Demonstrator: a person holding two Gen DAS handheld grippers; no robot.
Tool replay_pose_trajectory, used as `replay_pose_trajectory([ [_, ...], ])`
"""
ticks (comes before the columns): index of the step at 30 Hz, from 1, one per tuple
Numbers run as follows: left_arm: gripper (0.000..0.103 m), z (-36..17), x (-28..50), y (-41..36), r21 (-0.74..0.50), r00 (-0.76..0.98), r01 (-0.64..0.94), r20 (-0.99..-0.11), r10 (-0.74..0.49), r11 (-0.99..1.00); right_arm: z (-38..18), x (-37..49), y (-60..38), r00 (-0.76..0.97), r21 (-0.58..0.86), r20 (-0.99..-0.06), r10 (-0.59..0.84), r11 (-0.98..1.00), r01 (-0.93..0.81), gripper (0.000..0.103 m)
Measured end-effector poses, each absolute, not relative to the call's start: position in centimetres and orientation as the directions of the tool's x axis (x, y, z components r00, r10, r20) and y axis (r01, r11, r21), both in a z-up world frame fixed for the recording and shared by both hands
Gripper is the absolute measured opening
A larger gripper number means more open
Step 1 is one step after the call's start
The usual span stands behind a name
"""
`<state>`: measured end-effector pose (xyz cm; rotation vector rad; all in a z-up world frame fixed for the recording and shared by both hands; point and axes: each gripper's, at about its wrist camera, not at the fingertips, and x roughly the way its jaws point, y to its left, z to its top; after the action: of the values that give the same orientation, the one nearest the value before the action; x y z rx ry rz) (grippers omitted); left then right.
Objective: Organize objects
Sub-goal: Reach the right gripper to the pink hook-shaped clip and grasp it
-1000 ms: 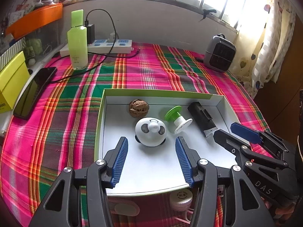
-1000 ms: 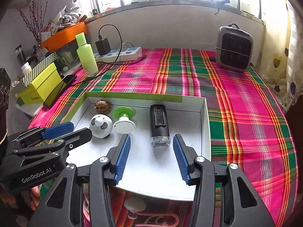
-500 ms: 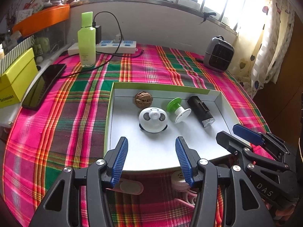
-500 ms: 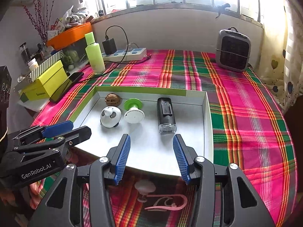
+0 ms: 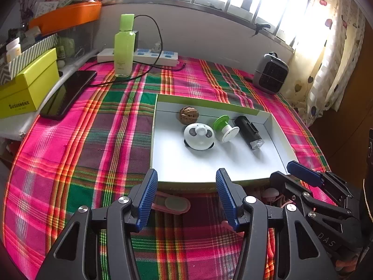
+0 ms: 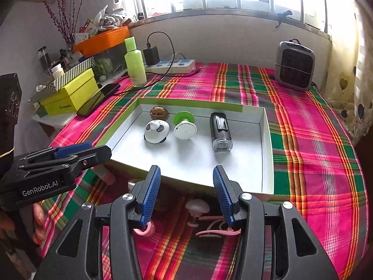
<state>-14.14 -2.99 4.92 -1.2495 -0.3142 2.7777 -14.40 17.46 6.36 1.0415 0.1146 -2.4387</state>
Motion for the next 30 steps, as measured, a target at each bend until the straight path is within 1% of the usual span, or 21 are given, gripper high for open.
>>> replay_pose_trajectory([
  [7, 0.051, 4.3, -13.1, -4.2, -0.218, -0.66, 0.037, -0.738, 0.14, -0.975, 5.8, -13.1, 17.3, -0.56, 0.119, -0.71, -0.428, -0.856, 0.503, 0.048],
  [16, 0.051, 3.2, -12.0, -5.4, -0.262, -0.648, 0.03, -0.74, 0.181, -0.965, 4.8, -11.6, 16.8, -0.496, 0.144, -0.724, -0.481, -0.807, 0.573, 0.048],
  [23, 0.051, 2.6, -12.0, -5.0, -0.259, -0.632, 0.018, -0.751, 0.19, -0.966, 3.8, -10.7, 15.6, -0.435, 0.152, -0.747, -0.503, -0.766, 0.624, 0.048],
  [30, 0.051, 2.2, -12.8, -4.8, -0.226, -0.63, 0.015, -0.759, 0.166, -0.974, 3.0, -10.5, 14.9, -0.405, 0.16, -0.762, -0.505, -0.752, 0.639, 0.048],
])
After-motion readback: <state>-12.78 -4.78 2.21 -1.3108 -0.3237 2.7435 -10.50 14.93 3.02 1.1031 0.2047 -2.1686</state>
